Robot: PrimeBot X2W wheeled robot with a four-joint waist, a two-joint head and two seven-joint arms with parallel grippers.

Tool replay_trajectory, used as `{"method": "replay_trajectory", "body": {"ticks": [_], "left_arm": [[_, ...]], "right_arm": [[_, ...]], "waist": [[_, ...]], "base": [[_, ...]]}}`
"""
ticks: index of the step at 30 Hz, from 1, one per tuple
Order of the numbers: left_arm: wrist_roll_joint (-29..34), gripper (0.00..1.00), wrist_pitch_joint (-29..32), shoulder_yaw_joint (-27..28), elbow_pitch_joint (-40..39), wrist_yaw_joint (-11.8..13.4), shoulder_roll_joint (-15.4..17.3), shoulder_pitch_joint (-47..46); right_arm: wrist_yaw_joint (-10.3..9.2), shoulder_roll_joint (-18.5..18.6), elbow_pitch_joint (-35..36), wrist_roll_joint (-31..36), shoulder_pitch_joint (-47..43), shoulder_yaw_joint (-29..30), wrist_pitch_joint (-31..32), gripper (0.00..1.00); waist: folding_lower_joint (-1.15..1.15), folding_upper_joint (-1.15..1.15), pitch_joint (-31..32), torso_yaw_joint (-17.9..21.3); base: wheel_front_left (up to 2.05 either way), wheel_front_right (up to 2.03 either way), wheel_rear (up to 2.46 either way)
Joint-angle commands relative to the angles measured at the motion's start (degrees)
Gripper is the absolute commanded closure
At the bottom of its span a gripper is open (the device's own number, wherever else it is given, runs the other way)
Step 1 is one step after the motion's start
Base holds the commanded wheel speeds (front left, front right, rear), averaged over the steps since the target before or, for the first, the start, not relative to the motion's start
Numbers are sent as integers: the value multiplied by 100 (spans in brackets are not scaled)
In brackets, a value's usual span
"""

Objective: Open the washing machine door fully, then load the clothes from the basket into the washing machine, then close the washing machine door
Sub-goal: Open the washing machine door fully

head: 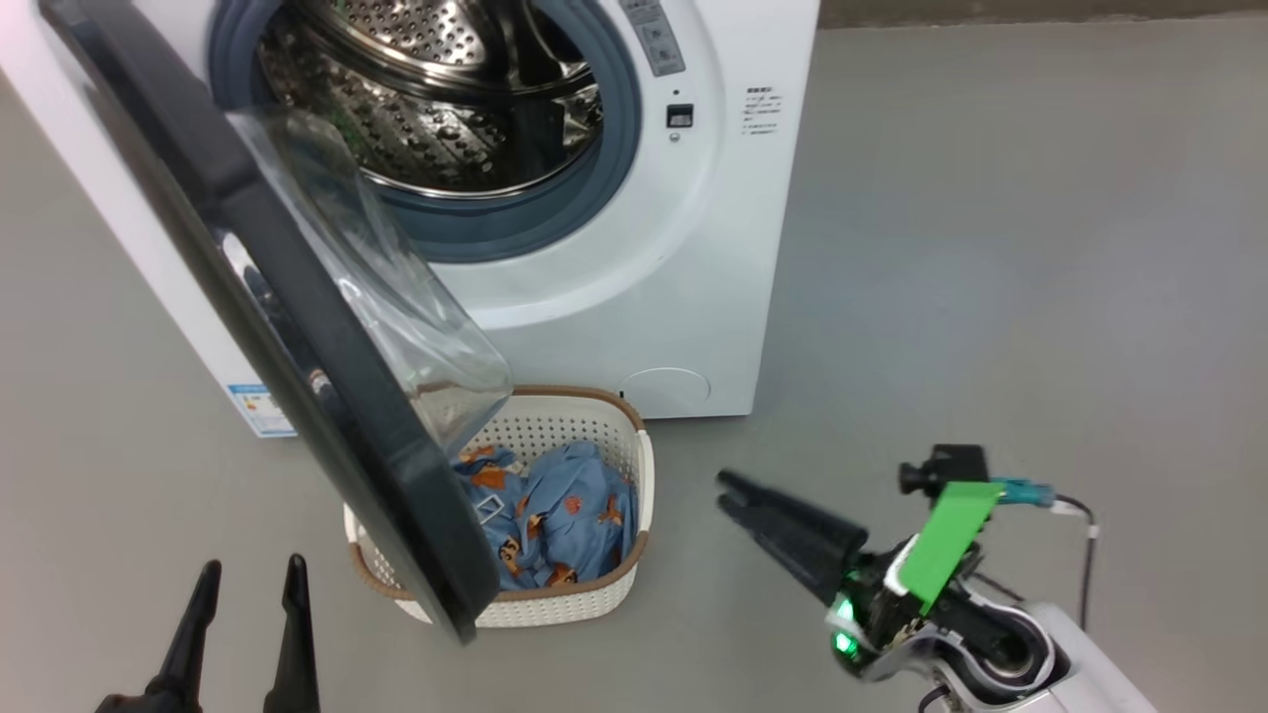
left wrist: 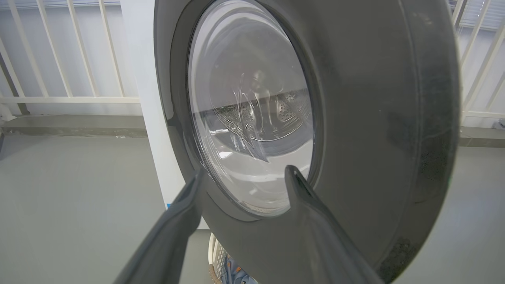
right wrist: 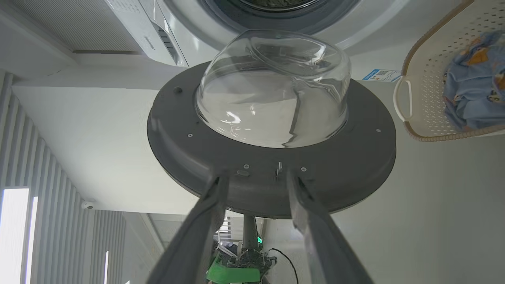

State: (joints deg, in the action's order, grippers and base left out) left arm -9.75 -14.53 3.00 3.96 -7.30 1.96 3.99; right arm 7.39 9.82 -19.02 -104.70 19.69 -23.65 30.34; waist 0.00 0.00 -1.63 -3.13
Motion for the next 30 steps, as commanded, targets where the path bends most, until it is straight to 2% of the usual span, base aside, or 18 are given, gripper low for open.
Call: {"method": "replay_trajectory", "body": {"ticks": [1,6,12,22,26,30], "left_arm": [[-9,0,-47,206,-166,-8,92,-90],[-26,0,-47,244,-179,-9,92,-51],[-120,0,-47,273,-205,6,92,-3],[-153,0,-47,246,-291,64,92,52],[-165,0,-47,238,-314,86,92,72],[-174,0,-47,243,-330,118,92,89]], "right_arm": [[10,1,184,71,2,-8,-81,0],[10,26,283,481,-21,324,-957,0],[10,128,441,1299,21,572,-2069,0],[10,588,383,3811,-63,630,-4081,0],[10,674,446,4889,-233,816,-4423,0],[10,525,680,5817,-575,1299,-4516,0]], "waist": [[0,0,34,52],[0,0,81,161],[0,0,144,281],[0,0,159,392],[0,0,159,409],[0,0,165,423]], "base": [[0,0,0],[0,0,0],[0,0,0],[0,0,0],[0,0,0],[0,0,0]]}}
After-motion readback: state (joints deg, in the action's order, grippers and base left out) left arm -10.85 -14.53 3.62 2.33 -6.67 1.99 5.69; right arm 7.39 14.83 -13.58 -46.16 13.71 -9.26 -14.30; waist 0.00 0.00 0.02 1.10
